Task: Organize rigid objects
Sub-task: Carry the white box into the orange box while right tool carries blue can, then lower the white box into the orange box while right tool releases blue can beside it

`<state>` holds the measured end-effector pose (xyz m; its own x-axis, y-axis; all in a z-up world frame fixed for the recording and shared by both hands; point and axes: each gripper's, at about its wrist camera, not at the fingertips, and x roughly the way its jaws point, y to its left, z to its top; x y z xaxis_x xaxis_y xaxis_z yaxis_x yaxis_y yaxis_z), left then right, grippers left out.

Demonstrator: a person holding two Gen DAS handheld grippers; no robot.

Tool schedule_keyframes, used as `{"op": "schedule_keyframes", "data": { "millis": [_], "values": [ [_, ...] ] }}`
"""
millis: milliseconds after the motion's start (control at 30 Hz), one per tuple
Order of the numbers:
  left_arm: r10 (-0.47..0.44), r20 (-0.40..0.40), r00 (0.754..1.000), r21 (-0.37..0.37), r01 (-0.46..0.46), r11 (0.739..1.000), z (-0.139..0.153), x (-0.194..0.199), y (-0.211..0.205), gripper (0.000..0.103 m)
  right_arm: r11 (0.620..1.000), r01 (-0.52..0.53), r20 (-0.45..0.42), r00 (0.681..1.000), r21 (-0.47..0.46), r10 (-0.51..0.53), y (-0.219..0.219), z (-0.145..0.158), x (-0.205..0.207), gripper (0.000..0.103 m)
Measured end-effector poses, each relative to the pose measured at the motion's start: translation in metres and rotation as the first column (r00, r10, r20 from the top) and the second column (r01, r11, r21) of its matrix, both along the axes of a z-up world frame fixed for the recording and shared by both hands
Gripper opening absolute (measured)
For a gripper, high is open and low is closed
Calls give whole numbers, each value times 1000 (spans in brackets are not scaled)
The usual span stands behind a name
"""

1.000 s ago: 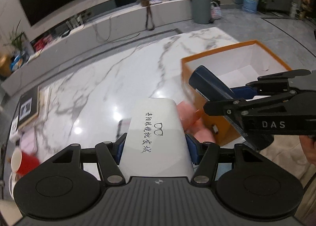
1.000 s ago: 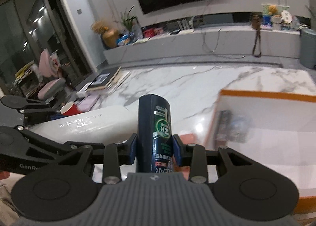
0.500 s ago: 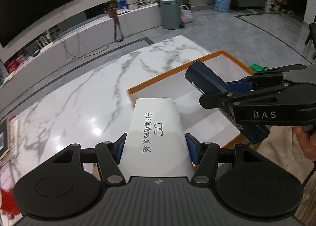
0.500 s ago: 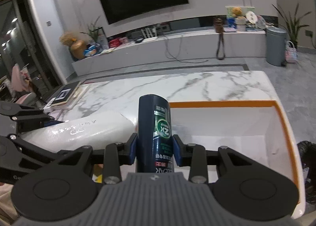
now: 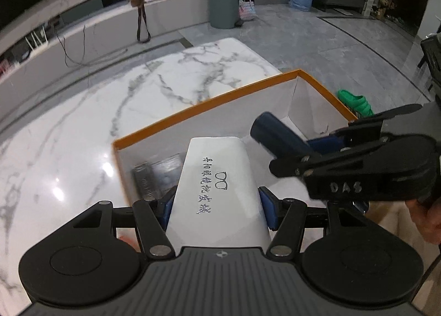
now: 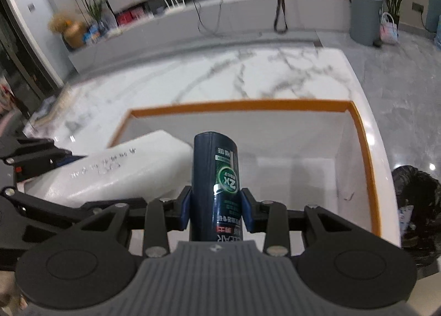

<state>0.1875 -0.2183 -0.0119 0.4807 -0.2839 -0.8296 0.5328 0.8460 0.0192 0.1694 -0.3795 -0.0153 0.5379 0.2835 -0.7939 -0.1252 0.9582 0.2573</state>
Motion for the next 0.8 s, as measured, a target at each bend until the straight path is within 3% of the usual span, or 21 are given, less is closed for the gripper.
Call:
{"op": "schedule_keyframes", "data": {
  "millis": [333,467,800],
  "values": [
    [99,-126,987,-64,-108,992,-39,33,-12,69,988,-43,-170,985,-151,17,-13,-34,46,33],
    [143,-155,978,-47,-152,987,-51,43,-16,69,973,-90,-217,975,-214,43,-10,-52,61,32],
    [199,-204,959,-82,-219,972,-70,50,-30,68,925,-135,-172,982,-355,77,-15,-51,61,31]
  ]
}}
